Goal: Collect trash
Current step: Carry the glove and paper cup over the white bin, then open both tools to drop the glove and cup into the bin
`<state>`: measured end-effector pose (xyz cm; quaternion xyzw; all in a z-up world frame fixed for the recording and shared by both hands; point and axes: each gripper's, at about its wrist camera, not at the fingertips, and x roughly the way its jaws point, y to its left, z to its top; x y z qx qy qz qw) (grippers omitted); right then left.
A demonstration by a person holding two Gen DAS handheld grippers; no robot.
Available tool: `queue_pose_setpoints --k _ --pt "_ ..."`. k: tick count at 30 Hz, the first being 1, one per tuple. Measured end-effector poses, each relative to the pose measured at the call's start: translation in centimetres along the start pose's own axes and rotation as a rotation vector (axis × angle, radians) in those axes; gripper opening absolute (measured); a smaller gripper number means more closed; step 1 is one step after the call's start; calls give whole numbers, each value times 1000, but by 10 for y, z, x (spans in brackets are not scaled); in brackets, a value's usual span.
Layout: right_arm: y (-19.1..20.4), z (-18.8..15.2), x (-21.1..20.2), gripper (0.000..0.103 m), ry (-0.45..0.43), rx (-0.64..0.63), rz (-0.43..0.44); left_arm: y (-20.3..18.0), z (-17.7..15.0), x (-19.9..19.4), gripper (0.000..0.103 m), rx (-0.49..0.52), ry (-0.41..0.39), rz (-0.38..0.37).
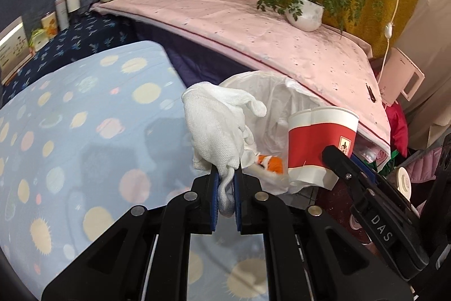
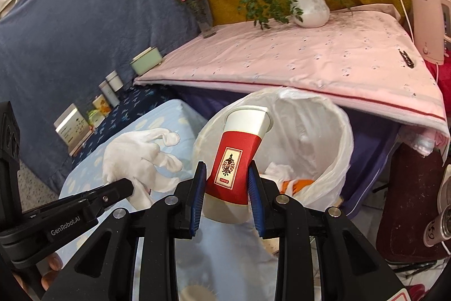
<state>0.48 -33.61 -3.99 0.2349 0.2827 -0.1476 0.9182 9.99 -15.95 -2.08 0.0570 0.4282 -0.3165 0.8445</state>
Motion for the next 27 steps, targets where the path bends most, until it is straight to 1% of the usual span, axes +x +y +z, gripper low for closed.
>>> queue_pose_setpoints --k 8,12,16,18,19,20,27 --pt "-32 20 8 28 -18 36 -47 -38 27 35 9 72 27 -35" --pt "-43 28 17 28 -15 42 -68 -50 33 53 9 93 49 -48" --pt "-50 34 27 28 -7 47 -80 -54 37 67 12 92 57 -52" --pt "-51 36 32 28 -3 48 -83 -52 38 72 22 80 55 -42" --pt "-52 37 34 28 -1 47 -85 -50 38 74 36 71 55 -35" --pt "-52 38 37 28 2 46 -87 -47 39 76 39 58 51 -29" --pt "-48 39 52 29 21 31 -89 -32 39 83 39 28 62 -9"
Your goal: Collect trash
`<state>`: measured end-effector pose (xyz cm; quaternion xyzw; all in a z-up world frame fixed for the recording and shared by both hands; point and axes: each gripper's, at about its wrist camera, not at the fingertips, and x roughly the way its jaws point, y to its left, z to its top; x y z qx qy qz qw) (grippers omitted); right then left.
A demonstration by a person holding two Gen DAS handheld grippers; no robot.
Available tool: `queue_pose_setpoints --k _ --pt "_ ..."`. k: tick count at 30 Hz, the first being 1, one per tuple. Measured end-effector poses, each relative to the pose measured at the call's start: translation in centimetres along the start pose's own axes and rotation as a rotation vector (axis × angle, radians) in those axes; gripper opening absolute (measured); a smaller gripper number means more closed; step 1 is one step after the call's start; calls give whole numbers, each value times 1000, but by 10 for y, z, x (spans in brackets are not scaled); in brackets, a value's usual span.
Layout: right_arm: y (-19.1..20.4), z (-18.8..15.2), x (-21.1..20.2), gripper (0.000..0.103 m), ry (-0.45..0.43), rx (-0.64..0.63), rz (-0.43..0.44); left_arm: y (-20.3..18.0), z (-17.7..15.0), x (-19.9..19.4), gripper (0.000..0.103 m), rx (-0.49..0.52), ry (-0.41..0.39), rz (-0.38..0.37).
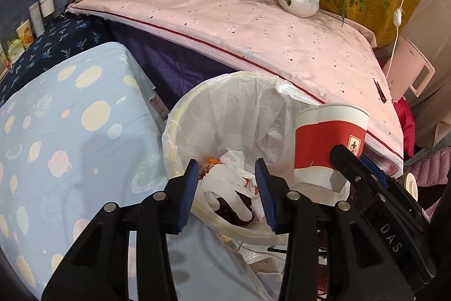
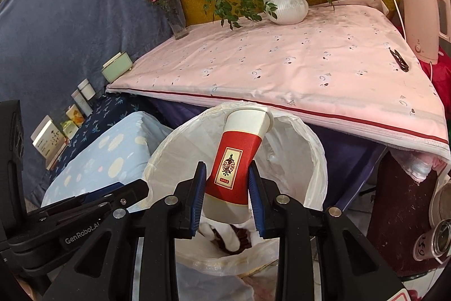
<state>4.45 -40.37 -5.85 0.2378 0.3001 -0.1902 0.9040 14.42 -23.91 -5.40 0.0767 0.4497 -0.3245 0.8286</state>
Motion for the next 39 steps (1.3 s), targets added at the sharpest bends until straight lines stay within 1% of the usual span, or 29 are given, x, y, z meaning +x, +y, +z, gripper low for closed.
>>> queue_pose_setpoints --k 9,12,13,15,19,22,25,30,32,33,39 --pt "11 1 17 30 20 -32 -8 16 -3 6 40 -25 8 30" --pt "16 1 18 30 13 -48 -18 20 -5 6 43 -34 8 39" --pt "18 1 18 32 13 -53 -20 22 -5 6 46 -38 8 42" --pt "19 1 19 40 14 -60 -22 23 -7 6 49 -43 8 48" --pt "23 -1 16 47 15 -83 -34 26 -9 5 53 -45 8 60" --pt "26 -3 11 54 10 -110 -51 28 -12 2 59 -54 4 68" --pt "29 -4 4 59 6 -122 -57 29 -15 -3 60 -56 1 73" --pt "31 -7 -8 70 -3 -137 -60 30 -22 -12 61 -51 -9 88" --pt "32 -10 -12 71 -6 -146 -68 30 -25 -16 67 -53 -15 98" --pt "32 -11 -14 74 -5 -149 -71 30 -27 -19 68 -56 -20 102" --pt "34 -20 -31 84 -19 -177 -90 32 -39 -33 68 -62 -33 112"
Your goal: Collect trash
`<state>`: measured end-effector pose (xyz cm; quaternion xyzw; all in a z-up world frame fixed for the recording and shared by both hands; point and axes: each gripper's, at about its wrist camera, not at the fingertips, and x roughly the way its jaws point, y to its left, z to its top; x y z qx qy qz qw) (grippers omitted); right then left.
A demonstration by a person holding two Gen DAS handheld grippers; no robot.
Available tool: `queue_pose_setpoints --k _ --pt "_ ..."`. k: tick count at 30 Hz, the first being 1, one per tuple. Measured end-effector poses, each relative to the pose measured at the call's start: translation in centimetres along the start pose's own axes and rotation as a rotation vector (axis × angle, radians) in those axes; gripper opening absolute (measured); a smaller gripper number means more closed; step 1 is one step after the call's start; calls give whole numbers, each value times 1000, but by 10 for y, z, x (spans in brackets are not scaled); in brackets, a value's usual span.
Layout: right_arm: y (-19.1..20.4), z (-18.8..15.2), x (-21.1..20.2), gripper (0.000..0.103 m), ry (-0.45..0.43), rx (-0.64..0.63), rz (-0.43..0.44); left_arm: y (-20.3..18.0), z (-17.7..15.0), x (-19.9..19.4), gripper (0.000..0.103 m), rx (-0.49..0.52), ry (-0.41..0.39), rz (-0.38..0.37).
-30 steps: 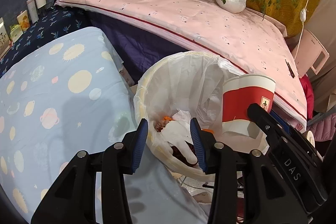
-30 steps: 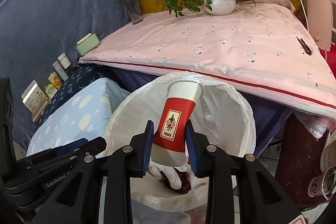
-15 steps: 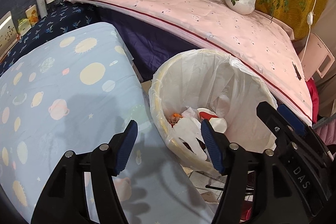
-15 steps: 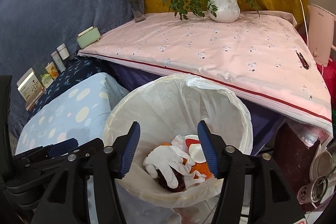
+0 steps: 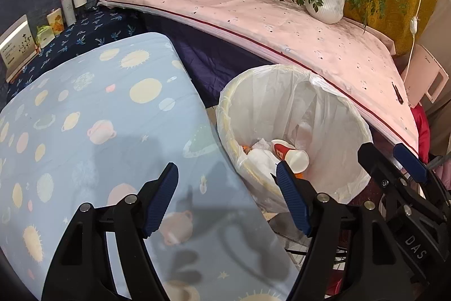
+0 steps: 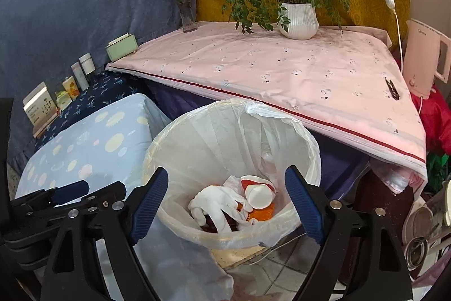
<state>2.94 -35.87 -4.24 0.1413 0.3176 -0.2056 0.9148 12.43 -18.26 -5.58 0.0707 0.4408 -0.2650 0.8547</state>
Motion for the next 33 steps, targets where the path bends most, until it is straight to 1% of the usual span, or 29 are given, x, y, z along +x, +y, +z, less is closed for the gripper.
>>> queue_pose_setpoints --k 1,2,4,7,9,13,14,15,19,24,29,33 --pt "1 -1 -3 84 -1 -10 -5 1 -2 -2 70 -3 -1 3" --pt "3 -3 -5 84 -3 -21 -8 2 -4 -4 76 -8 -2 9" --pt "5 -6 -10 84 -6 -38 -19 4 -8 -9 82 -16 -11 27" --pt "8 -12 -16 86 -3 -54 -36 7 -16 -14 87 -14 -24 63" --pt "9 -15 -18 91 8 -62 -34 9 -21 -17 87 -5 -29 79" --pt "13 -24 -23 91 6 -81 -39 16 -31 -23 89 -18 -33 104" --pt "15 -26 -24 92 10 -88 -41 18 -33 -25 91 -23 -37 112" --pt "16 -28 -25 96 16 -96 -40 19 -35 -27 91 -26 -44 120" --pt "19 -34 -27 96 32 -101 -37 22 -43 -33 92 -18 -57 148" --pt "17 -38 -33 96 28 -95 -70 25 -51 -37 95 -16 -54 156" --pt "16 -44 -38 96 44 -93 -72 26 -58 -39 95 -18 -45 153" --pt "17 -48 -42 96 46 -115 -82 26 -62 -41 96 -22 -43 153"
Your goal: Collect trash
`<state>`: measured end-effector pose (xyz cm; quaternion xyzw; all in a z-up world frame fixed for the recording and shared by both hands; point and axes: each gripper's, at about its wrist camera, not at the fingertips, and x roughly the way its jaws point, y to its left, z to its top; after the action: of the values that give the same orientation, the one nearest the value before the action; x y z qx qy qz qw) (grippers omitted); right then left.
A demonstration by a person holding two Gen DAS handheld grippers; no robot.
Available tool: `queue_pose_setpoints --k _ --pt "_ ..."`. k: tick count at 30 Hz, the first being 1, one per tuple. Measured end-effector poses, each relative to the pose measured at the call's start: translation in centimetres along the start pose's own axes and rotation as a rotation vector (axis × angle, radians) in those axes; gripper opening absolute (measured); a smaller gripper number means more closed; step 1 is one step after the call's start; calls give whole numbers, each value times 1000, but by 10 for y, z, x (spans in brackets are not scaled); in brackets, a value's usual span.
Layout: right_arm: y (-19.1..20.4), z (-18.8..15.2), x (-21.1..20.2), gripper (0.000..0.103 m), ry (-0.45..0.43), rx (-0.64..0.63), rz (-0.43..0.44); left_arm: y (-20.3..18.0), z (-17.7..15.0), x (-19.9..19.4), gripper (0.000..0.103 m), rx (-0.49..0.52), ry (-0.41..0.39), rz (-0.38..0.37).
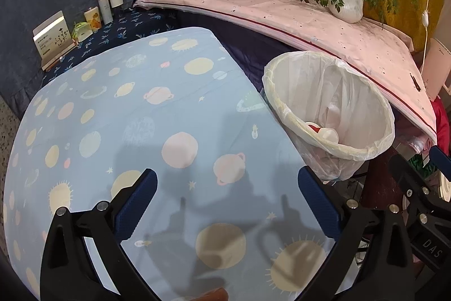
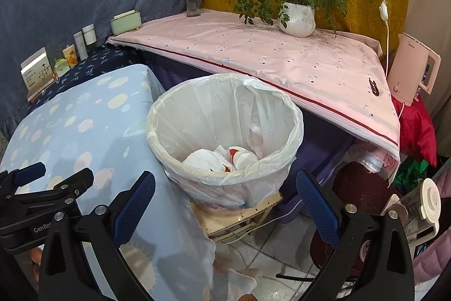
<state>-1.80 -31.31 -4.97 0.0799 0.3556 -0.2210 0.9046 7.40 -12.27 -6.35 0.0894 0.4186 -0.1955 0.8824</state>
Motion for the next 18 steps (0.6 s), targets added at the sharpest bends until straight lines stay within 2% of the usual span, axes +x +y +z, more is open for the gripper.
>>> queue_pose_setpoints --k 18 --pt "9 -10 -14 96 -4 -63 -3 -5 -12 -7 96 18 1 11"
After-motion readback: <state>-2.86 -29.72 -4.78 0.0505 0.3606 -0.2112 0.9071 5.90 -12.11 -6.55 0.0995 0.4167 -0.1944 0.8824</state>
